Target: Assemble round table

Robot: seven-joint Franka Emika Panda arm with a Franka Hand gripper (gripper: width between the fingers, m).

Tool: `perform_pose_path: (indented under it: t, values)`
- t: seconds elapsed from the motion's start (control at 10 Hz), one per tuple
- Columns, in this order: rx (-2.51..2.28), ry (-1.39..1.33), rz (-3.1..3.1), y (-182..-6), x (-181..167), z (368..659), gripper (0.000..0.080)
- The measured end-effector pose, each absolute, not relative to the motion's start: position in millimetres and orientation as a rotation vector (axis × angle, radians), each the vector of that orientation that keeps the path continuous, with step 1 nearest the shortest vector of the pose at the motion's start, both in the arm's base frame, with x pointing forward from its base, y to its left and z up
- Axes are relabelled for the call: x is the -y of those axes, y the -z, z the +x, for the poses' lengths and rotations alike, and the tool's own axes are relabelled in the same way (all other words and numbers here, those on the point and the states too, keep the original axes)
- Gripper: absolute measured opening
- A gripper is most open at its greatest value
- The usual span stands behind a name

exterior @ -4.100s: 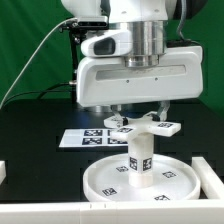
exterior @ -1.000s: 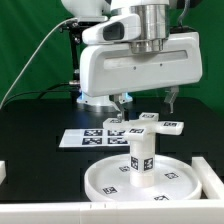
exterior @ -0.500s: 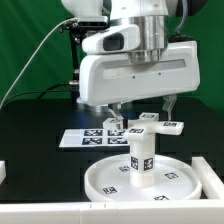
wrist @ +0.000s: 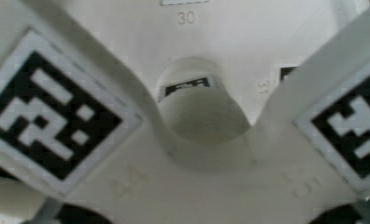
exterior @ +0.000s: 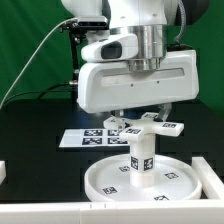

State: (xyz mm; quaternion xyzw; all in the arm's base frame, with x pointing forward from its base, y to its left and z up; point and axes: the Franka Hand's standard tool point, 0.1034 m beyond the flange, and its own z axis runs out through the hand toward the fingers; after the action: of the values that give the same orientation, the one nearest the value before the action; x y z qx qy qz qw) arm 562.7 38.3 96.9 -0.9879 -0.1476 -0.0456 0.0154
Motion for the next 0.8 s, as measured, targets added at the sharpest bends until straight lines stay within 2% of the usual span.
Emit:
perform_pose_path:
  t: [0.4, 0.8]
  values:
    - [0.061, 0.135, -3.095, -96.5, -39.1, 562.7, 0.0449]
    - [-0.928, 0.158, -2.921, -95.8, -39.1, 561.1, 0.0449]
